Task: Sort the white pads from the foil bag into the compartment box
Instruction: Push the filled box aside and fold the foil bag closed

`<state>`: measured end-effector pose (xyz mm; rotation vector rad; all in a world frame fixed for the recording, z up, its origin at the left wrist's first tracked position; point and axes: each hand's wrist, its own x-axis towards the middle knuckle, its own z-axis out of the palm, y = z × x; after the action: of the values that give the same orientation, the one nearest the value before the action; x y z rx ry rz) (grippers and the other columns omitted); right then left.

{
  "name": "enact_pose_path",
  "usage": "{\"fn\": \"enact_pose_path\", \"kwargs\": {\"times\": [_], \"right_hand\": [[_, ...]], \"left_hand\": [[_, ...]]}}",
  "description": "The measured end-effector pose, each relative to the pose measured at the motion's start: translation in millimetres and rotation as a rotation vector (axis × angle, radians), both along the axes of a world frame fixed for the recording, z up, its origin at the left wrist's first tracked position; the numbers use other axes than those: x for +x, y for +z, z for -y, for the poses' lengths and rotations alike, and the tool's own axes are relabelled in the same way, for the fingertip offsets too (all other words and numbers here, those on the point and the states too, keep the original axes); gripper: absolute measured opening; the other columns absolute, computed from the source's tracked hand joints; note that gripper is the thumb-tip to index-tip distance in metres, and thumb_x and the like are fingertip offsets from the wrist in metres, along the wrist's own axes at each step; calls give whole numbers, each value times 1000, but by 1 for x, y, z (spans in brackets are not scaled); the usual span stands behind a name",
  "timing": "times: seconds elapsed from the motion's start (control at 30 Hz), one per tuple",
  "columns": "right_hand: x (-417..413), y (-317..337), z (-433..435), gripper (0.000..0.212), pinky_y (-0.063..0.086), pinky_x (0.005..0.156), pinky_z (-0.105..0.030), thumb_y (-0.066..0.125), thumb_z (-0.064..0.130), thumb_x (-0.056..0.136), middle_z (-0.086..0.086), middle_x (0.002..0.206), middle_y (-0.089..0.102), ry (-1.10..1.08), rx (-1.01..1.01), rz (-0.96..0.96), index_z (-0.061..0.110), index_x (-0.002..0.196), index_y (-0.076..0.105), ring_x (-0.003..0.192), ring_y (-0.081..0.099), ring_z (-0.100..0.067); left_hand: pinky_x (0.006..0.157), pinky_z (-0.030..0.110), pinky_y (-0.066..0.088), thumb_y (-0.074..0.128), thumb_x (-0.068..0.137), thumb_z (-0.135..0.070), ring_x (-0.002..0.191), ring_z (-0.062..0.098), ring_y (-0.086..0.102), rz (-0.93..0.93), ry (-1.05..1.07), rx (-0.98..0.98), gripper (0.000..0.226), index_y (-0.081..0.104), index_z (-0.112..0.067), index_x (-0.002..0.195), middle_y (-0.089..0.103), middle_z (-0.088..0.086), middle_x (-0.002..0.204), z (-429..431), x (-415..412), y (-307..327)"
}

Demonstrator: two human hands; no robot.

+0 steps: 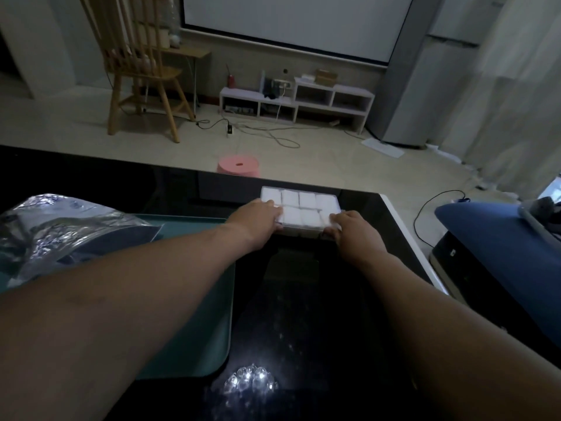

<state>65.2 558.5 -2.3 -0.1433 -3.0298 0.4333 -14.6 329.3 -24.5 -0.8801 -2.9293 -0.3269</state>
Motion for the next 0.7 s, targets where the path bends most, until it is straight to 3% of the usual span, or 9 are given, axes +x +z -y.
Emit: {"fn": "enact_pose_path", "kwargs": {"times": [0.23, 0.3, 0.37, 0.43, 0.53, 0.6, 0.7], "right_hand": [[-36, -1, -3, 41, 48, 107, -46, 52, 33, 108, -10, 159, 40, -22, 13, 38, 18, 146, 54, 133, 54, -34], [-33, 2, 2, 52, 42, 115, -51, 54, 38, 105, -12, 165, 30, -46, 20, 68, 20, 153, 45, 142, 44, -38], [-22, 6, 19, 67, 36, 119, -55, 56, 45, 103, -12, 168, 24, -88, 6, 11, 19, 160, 32, 148, 36, -39], [-3, 18, 49, 65, 40, 115, -52, 59, 44, 101, -13, 161, 36, -75, -27, -132, 16, 156, 39, 142, 42, -36], [42, 42, 122, 26, 50, 89, -37, 59, 34, 101, -8, 124, 69, 121, -108, -155, 19, 121, 69, 112, 64, -28], [67, 44, 172, 19, 54, 81, -36, 58, 32, 100, -3, 106, 75, 279, -106, -36, 20, 104, 72, 98, 69, -27], [92, 30, 236, 27, 56, 90, -38, 59, 39, 99, -4, 117, 74, 370, -50, 78, 25, 120, 69, 108, 69, -29]], "left_hand": [[95, 46, 48, 54, 101, -40, 116, 32, 54, 29, 33, -61, 32, 59, -15, 119, 59, 8, 121, -4, -30, 0], [104, 47, 45, 58, 98, -48, 128, 35, 50, 81, 34, -55, 53, 50, -14, 137, 55, 11, 138, 1, -20, 12], [120, 42, 31, 63, 96, -49, 148, 30, 34, 123, 24, 79, 80, 27, -13, 158, 35, 10, 162, 18, -2, 36], [123, 31, 17, 61, 100, -41, 155, 21, 23, 80, 17, 230, 80, 19, -14, 162, 23, 6, 169, 43, 22, 69], [114, 27, 30, 58, 103, -32, 143, 20, 42, -24, 51, 321, 55, 44, -14, 152, 46, 6, 156, 102, 69, 106], [104, 26, 40, 58, 102, -27, 128, 20, 56, -50, 111, 361, 41, 58, -15, 141, 61, 5, 141, 145, 100, 106], [100, 37, 48, 59, 98, -21, 116, 22, 60, -119, 202, 374, 31, 67, -16, 127, 67, 4, 125, 202, 144, 88]]}}
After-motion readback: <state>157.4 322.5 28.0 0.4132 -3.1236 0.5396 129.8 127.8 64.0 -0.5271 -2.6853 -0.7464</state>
